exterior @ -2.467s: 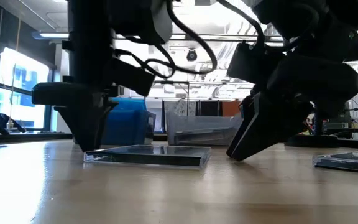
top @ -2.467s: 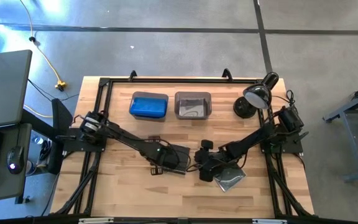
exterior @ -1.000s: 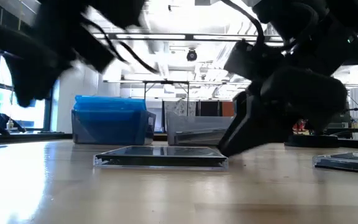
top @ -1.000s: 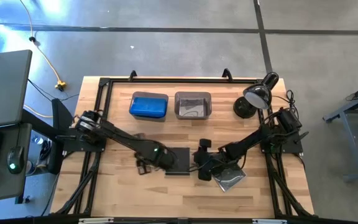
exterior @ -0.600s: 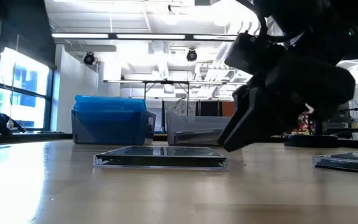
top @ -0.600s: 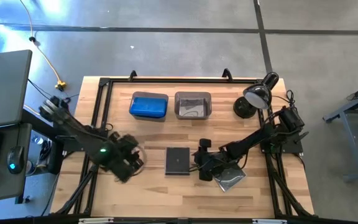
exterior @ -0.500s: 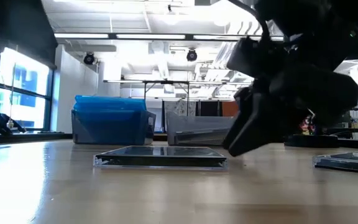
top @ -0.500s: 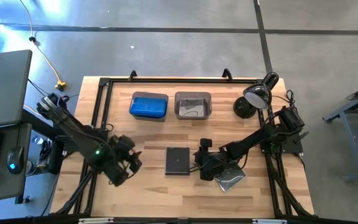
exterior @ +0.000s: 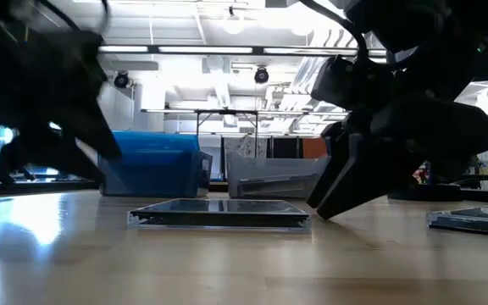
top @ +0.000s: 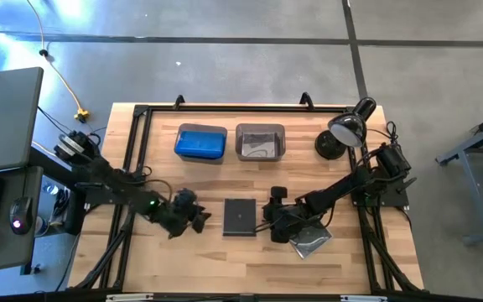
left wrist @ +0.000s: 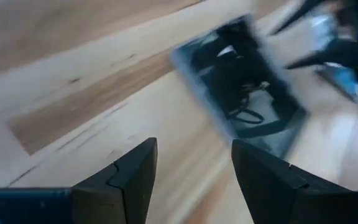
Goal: Pick & place jewel cases by type
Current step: Put the top black CD case into the right black bin
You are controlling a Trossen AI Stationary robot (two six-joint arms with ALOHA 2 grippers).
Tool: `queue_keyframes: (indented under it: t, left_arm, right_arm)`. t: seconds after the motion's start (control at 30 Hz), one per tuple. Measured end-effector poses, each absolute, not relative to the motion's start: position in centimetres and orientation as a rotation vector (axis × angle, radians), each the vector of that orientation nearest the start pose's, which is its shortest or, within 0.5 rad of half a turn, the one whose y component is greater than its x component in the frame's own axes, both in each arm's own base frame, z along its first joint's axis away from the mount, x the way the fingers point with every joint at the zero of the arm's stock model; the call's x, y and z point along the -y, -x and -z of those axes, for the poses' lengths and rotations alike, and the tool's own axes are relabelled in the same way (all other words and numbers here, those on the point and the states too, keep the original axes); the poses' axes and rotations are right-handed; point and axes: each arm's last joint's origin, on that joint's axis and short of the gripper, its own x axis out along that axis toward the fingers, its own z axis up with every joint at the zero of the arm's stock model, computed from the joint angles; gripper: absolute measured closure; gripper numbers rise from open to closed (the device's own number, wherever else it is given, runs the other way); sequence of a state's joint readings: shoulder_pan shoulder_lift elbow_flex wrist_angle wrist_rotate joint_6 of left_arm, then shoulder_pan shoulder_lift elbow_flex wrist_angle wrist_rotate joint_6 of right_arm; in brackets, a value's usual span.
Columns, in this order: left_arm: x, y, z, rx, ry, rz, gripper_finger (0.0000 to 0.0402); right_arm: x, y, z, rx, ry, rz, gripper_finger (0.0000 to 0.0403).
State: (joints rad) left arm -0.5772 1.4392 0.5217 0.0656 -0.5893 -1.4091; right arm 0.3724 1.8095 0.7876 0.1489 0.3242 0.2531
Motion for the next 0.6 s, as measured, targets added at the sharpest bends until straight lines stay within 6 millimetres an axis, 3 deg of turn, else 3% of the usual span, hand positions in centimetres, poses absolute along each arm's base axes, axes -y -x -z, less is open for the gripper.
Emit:
queue_keyframes:
  t: [0.23, 0.4, 0.6]
  left_arm:
    - [8.8, -24.3, -12.1, -0.634, 1.16, -0.501, 0.0196]
    - [7.5, -25.8, -11.9, -0.621, 1.223, -0.413, 0.0196]
    - [6.9, -26.1, -11.3, -0.659, 1.268, -0.415, 0.0196]
  right_arm:
    - [-10.8, -30.5, -11.0, -0.806, 0.101, 0.05, 0.0194]
    - [-10.7, -30.5, -10.4, -0.817, 0.166, 0.077, 0.0194]
    - [-10.4, -31.0, -10.1, -0.799, 0.105, 0.073, 0.0194]
